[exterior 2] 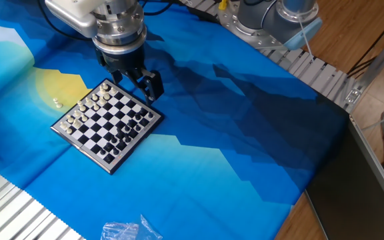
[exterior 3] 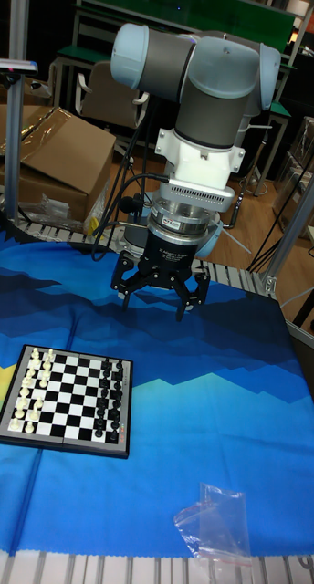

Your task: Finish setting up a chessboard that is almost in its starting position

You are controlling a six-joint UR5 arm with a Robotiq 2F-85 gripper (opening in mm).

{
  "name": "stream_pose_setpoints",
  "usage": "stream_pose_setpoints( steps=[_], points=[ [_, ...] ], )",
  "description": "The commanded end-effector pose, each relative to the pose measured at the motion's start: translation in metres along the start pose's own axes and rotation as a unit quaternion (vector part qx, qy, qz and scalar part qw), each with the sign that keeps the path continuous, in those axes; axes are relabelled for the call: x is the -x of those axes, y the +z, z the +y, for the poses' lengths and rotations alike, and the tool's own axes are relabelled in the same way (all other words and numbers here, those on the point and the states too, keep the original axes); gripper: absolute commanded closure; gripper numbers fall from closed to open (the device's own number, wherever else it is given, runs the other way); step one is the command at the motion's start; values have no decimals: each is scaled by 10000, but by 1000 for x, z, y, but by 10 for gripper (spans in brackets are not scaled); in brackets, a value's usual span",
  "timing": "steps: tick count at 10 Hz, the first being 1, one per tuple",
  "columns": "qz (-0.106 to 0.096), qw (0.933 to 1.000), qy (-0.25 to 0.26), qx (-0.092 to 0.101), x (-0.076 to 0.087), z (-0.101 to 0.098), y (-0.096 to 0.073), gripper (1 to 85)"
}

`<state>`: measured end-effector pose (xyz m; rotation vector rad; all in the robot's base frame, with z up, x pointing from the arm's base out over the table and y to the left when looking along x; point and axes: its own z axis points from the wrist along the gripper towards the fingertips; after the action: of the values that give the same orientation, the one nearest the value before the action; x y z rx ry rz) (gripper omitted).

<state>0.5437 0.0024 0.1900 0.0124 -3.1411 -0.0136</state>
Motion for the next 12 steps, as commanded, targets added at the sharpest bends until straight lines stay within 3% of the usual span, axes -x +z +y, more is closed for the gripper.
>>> stream_pose_setpoints(
  steps=[1, 2, 9, 12],
  points=[
    [0, 10000, 0, 0, 0, 2, 0, 17],
    [-983, 9937, 468, 259, 51, 13, -5, 847],
    [-983, 9937, 475, 252, 52, 13, -5, 847],
    [-963, 9945, 351, 216, 44, 4, 0, 847]
  ],
)
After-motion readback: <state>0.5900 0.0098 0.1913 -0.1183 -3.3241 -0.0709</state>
